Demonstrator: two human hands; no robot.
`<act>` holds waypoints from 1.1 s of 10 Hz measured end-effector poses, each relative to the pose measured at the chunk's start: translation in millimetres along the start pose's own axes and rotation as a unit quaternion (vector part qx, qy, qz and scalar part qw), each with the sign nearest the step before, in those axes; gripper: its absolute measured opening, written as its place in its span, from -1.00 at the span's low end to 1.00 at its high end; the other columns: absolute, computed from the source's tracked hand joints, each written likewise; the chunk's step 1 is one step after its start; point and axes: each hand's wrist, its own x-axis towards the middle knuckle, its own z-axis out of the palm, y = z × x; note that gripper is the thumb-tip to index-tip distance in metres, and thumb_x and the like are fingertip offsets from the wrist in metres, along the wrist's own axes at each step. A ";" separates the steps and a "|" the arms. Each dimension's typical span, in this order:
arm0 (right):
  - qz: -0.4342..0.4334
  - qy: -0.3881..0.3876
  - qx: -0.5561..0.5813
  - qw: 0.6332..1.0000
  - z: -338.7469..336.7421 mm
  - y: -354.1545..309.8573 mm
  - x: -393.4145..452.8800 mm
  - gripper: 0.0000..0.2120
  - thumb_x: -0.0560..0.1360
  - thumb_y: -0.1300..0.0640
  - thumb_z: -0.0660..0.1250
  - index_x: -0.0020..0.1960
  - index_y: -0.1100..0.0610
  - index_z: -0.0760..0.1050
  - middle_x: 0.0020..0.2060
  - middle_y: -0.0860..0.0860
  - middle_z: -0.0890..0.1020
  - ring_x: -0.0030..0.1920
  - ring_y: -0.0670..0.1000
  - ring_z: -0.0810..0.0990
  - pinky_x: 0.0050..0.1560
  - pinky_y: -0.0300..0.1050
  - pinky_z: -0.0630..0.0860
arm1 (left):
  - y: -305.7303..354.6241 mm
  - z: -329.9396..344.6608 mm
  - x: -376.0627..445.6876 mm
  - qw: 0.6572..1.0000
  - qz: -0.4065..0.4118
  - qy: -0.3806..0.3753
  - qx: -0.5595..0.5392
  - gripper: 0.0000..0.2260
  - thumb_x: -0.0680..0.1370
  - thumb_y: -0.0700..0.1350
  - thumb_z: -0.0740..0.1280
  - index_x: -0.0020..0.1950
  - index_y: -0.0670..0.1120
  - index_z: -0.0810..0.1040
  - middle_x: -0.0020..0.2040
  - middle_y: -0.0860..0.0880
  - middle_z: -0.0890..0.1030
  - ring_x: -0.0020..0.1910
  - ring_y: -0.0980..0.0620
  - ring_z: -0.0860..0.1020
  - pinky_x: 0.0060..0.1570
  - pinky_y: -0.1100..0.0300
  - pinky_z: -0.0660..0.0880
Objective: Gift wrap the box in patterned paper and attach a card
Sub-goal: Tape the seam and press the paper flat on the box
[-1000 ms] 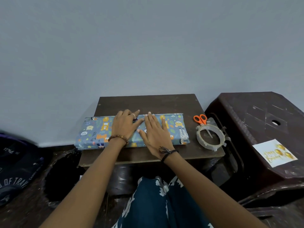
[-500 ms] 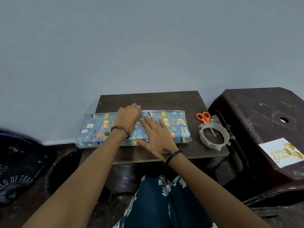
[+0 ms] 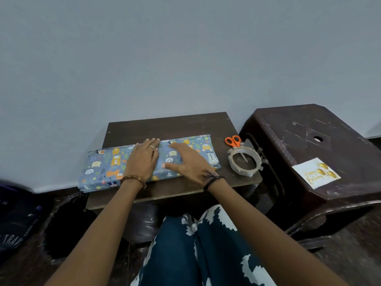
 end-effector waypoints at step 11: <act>0.220 0.296 -0.384 0.846 -38.8 79.8 -35.3 -0.78 0.41 0.28 0.34 -0.38 0.19 0.39 -0.50 0.05 0.30 -0.47 0.08 0.36 -0.29 -0.07 0.22 | 2.1 2.3 -0.6 0.999 -0.012 0.037 -0.024 -0.64 0.63 -0.13 0.05 0.43 -0.11 0.32 0.41 -0.08 0.38 0.43 -0.01 0.26 0.46 0.12 0.01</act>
